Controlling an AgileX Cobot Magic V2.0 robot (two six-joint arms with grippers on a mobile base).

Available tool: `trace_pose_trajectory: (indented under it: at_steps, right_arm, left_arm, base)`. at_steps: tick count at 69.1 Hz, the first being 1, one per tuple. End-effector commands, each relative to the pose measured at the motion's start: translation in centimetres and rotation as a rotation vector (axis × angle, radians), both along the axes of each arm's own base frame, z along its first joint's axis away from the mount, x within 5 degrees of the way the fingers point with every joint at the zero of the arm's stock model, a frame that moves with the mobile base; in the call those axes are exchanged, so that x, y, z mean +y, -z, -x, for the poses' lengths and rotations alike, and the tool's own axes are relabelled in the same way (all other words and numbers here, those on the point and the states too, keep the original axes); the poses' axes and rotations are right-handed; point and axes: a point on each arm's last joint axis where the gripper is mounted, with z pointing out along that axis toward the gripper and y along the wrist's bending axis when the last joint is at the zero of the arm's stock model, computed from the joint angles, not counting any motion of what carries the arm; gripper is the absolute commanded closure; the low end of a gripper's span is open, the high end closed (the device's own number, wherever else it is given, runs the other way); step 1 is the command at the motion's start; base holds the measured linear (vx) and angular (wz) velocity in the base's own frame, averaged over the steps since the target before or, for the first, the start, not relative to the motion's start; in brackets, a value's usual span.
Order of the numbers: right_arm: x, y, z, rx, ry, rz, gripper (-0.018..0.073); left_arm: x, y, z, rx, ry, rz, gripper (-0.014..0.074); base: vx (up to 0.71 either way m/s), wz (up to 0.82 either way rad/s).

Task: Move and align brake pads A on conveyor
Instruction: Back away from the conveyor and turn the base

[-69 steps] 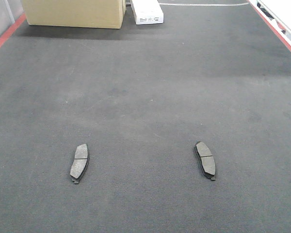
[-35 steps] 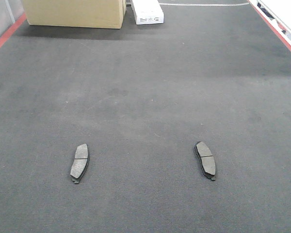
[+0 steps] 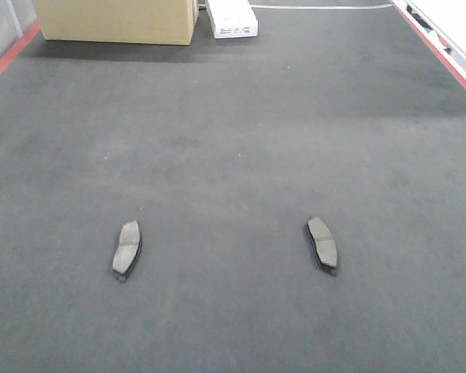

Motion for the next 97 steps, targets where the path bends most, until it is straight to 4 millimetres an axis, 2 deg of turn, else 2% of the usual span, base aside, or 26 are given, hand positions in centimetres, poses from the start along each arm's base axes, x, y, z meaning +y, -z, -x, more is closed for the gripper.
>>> trace_pose_trajectory:
  at_steps: [1, 75, 97]
  right_arm:
    - [0.01, -1.53, -0.11, -0.091, 0.0, -0.004, 0.0568]
    - [0.01, -1.53, -0.11, -0.091, 0.0, -0.004, 0.0568]
    - [0.01, -1.53, -0.11, -0.091, 0.0, -0.004, 0.0568]
  left_arm:
    - [-0.26, -1.34, -0.18, -0.08, 0.023, 0.025, 0.0603]
    - [-0.27, -1.34, -0.18, -0.08, 0.023, 0.026, 0.0603]
    - [-0.27, -1.34, -0.18, -0.08, 0.023, 0.026, 0.0603]
  base:
    - [-0.19, -0.02]
    - [-0.31, -0.02]
    - [-0.21, -0.39]
